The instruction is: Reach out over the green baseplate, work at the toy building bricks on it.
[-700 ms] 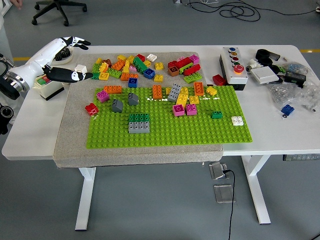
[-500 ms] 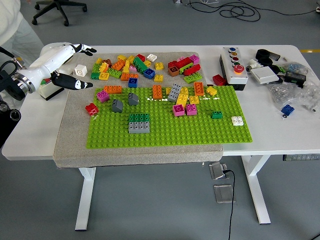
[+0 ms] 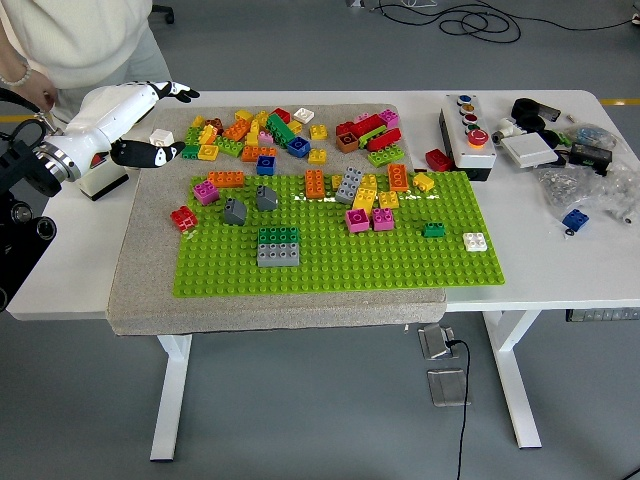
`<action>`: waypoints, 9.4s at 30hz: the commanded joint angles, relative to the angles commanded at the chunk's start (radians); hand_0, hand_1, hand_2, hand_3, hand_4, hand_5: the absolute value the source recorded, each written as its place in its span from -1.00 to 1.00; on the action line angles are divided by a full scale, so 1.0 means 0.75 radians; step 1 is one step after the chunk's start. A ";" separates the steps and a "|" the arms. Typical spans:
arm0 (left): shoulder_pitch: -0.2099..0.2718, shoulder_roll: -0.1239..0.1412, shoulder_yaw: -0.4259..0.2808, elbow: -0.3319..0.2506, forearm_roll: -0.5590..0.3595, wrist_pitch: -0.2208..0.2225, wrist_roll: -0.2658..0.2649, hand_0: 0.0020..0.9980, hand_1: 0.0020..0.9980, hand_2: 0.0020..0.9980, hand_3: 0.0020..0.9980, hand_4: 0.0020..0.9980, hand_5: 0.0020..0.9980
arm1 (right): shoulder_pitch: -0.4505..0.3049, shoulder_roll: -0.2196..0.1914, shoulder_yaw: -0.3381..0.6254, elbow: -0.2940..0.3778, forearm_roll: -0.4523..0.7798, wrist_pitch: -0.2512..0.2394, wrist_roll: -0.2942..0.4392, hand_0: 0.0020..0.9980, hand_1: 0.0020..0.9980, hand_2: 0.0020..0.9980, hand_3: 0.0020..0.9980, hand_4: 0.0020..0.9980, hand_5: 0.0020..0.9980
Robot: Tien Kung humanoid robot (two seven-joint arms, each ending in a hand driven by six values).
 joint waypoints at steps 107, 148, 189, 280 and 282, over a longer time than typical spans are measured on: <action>-0.045 -0.241 0.165 0.251 0.237 -0.043 0.081 0.72 0.66 0.52 0.60 0.65 -1.00 | 0.013 -0.006 -0.003 0.000 -0.011 0.006 0.006 0.48 0.29 0.36 0.26 0.64 0.06; -0.187 -0.334 0.351 0.603 0.167 0.026 0.077 0.71 0.62 0.47 0.55 0.73 -0.94 | 0.025 -0.009 -0.019 0.000 -0.004 0.008 0.008 0.48 0.29 0.37 0.26 0.64 0.06; -0.207 -0.374 0.431 0.669 0.055 0.125 0.081 0.49 0.44 0.15 0.09 0.24 -1.00 | 0.025 -0.009 -0.027 0.000 -0.005 0.009 0.008 0.48 0.29 0.37 0.26 0.64 0.06; 0.230 -0.299 0.063 -0.240 0.371 -0.045 0.346 0.18 0.14 0.07 0.05 -0.15 -1.00 | -0.003 -0.020 0.028 0.000 -0.028 0.002 0.014 0.48 0.29 0.37 0.27 0.64 0.06; 0.244 -0.303 0.058 -0.259 0.371 -0.048 0.352 0.18 0.14 0.07 0.05 -0.15 -1.00 | -0.002 -0.021 0.029 0.000 -0.028 0.002 0.014 0.48 0.29 0.37 0.27 0.64 0.06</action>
